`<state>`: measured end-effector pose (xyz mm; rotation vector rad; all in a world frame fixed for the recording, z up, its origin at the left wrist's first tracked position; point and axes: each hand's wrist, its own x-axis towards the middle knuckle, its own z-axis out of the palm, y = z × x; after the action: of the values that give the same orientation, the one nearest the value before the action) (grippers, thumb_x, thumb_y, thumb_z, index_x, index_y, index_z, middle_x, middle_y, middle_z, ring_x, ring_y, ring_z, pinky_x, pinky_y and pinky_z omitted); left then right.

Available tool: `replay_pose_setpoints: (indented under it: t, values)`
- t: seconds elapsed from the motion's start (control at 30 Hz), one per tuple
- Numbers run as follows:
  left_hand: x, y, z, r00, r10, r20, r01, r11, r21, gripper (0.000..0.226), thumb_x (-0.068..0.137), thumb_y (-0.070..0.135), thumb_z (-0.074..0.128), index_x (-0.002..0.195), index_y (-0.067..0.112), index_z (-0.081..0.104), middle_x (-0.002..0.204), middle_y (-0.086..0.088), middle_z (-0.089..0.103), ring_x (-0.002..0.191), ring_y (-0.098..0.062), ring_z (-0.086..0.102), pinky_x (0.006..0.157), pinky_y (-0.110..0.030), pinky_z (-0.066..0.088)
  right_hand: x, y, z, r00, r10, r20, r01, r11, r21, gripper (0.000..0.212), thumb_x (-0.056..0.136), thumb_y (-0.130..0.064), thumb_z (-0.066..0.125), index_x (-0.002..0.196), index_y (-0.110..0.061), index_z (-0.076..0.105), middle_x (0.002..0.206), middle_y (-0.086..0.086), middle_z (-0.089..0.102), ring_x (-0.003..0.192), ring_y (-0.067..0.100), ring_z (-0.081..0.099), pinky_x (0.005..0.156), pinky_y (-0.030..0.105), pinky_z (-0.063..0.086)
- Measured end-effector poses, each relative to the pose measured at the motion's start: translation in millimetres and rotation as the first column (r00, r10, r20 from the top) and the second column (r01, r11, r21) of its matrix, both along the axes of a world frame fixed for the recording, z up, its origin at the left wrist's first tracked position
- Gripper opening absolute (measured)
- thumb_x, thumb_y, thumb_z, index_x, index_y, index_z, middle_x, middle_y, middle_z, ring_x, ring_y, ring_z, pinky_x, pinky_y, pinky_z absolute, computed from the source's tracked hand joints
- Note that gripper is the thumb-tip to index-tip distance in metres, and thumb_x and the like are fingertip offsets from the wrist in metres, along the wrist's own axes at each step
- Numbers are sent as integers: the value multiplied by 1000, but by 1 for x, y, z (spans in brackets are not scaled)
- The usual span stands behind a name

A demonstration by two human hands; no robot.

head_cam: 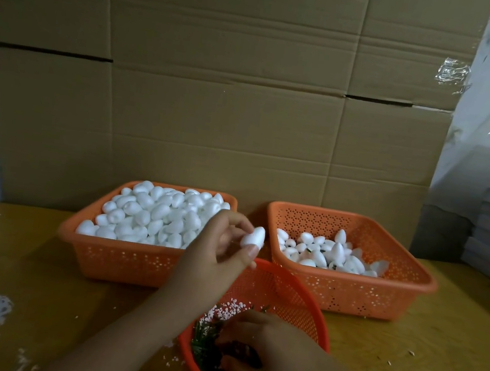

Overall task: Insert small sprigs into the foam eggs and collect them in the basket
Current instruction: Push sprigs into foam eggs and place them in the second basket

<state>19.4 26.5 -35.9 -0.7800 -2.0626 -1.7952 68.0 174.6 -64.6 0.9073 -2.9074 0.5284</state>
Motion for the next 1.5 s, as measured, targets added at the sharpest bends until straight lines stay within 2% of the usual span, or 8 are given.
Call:
replay_pose_setpoints:
  t: [0.13, 0.47, 0.73, 0.87, 1.03, 1.2, 1.4, 1.5]
  values:
    - [0, 1, -8, 995, -70, 75, 72, 997, -32, 38, 97, 0, 51, 118, 30, 59, 107, -7, 69, 78, -8, 67, 71, -21, 52, 1, 1, 2, 1000, 1, 1, -1, 1000, 0, 34, 90, -43, 52, 123, -40, 58, 122, -16, 58, 112, 3, 53, 96, 27, 45]
    - [-6, -1, -16, 965, -73, 251, 79, 997, -12, 17, 90, 4, 65, 96, 7, 49, 83, -9, 75, 70, -15, 70, 62, -20, 52, 1, 1, 2, 998, -35, -44, 31, 996, -85, 35, 88, -49, 48, 122, -51, 41, 111, -13, 65, 104, 2, 51, 76, 19, 45]
    - [-3, -1, -14, 978, -53, 201, 85, 985, -153, 39, 79, 51, 59, 84, 13, 68, 66, 7, 66, 61, -2, 58, 61, -13, 44, 1, 1, 1, 998, -48, -51, 44, 996, -77, 33, 87, -50, 43, 117, -42, 53, 106, -12, 66, 95, 4, 59, 77, 22, 48]
    - [-4, -1, -16, 983, -8, 186, 38, 987, -157, 27, 82, 40, 68, 81, 14, 65, 71, 6, 67, 70, -2, 62, 69, -15, 47, 2, 2, 2, 997, -50, -56, 45, 996, -83, 32, 87, -49, 43, 116, -42, 52, 105, -11, 66, 95, 5, 58, 75, 23, 49]
    - [-5, 0, -17, 978, -31, 205, 60, 989, -139, 15, 88, 23, 70, 88, 14, 57, 74, 5, 68, 60, -2, 58, 59, -15, 45, 4, 1, 4, 998, -56, -38, 52, 995, -82, 30, 89, -47, 44, 115, -39, 55, 105, -10, 67, 94, 6, 60, 79, 26, 50]
    - [-7, 0, -20, 983, -7, 186, 40, 984, -173, 19, 92, 12, 64, 101, 28, 63, 97, 7, 70, 70, -4, 65, 62, -13, 46, 5, 0, 7, 998, -53, -46, 50, 996, -74, 31, 90, -46, 45, 118, -40, 55, 109, -10, 67, 97, 6, 60, 81, 26, 49]
    - [-11, -3, -26, 997, 24, 80, 6, 934, -358, 23, 88, 19, 68, 98, 40, 66, 106, 13, 65, 97, -6, 63, 85, -26, 49, 5, 0, 6, 997, -53, -57, 48, 996, -80, 28, 90, -46, 45, 114, -39, 58, 103, -8, 67, 92, 7, 60, 72, 23, 46]
    - [-12, -3, -27, 996, 8, 94, 27, 931, -363, 20, 80, 28, 69, 92, 42, 62, 97, 16, 65, 87, -8, 63, 78, -26, 49, 5, 0, 5, 997, -54, -56, 50, 996, -77, 30, 89, -46, 43, 115, -39, 55, 106, -8, 67, 95, 7, 60, 76, 27, 48]
